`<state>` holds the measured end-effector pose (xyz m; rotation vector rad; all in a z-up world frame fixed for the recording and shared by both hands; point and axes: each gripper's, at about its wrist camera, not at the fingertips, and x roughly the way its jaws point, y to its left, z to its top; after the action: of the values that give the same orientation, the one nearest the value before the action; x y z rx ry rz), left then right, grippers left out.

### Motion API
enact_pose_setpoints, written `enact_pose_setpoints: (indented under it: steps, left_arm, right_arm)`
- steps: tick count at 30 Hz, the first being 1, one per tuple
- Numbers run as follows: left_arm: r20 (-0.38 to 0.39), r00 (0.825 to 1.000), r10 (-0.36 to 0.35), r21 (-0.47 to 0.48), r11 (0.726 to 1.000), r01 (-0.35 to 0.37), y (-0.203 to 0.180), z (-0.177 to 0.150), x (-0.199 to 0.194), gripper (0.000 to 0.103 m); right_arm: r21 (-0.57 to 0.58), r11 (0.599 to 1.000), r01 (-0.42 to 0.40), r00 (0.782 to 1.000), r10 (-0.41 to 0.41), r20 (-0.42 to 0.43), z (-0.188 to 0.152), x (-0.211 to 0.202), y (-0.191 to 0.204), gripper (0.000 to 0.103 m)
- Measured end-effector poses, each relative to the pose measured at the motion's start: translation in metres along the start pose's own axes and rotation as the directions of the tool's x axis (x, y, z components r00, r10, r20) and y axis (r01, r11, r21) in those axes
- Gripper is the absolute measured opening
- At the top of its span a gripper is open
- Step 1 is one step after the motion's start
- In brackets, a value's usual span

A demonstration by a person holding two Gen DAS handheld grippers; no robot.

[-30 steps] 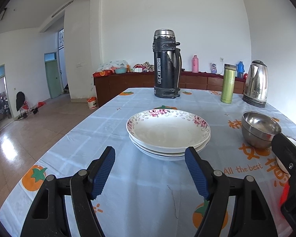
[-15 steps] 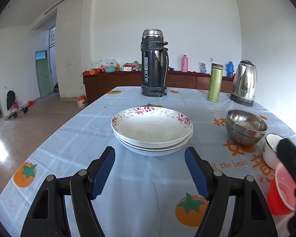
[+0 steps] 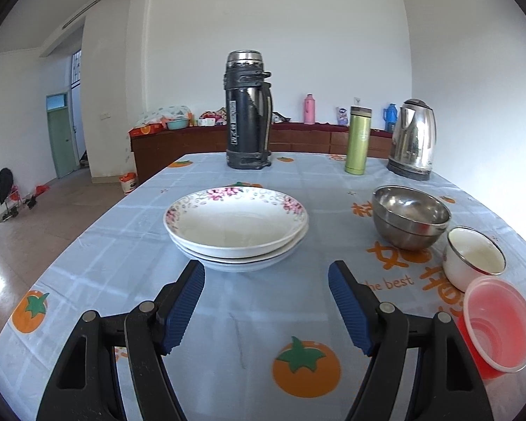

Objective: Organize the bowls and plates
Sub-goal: 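Withdraw both tools and move them toward the pink plastic basin, then close the left and right tools on the rim of the pink basin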

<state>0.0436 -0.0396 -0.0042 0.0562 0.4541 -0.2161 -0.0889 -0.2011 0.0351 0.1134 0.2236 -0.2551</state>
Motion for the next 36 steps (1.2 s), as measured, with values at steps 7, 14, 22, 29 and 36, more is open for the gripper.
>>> enact_pose_setpoints:
  steps: [7, 14, 22, 29, 36]
  left_arm:
    - [-0.006, 0.999, -0.033, 0.030, 0.999, 0.033, -0.018, -0.001, -0.001, 0.075]
    - [-0.027, 0.995, -0.092, 0.035, 0.995, 0.093, -0.032, -0.002, -0.001, 0.075]
    - [-0.071, 0.979, -0.193, 0.043, 0.980, 0.197, -0.053, 0.006, 0.006, 0.075]
    - [-0.147, 0.945, -0.291, 0.005, 0.956, 0.295, -0.062, 0.008, 0.019, 0.075]
    - [-0.212, 0.895, -0.392, 0.026, 0.913, 0.407, -0.080, -0.005, 0.007, 0.075]
  right_arm:
    - [0.047, 0.996, 0.081, 0.996, -0.079, -0.043, -0.004, -0.002, -0.043, 0.083]
    - [0.087, 0.989, 0.119, 0.990, -0.112, -0.083, -0.003, -0.004, -0.082, 0.077]
    - [0.163, 0.985, 0.050, 0.985, -0.021, -0.174, 0.000, 0.010, -0.114, 0.066]
    - [0.251, 0.968, 0.018, 0.962, 0.052, -0.269, 0.001, 0.033, -0.136, 0.049]
    - [0.296, 0.952, -0.079, 0.915, 0.187, -0.358, -0.018, 0.027, -0.121, 0.050]
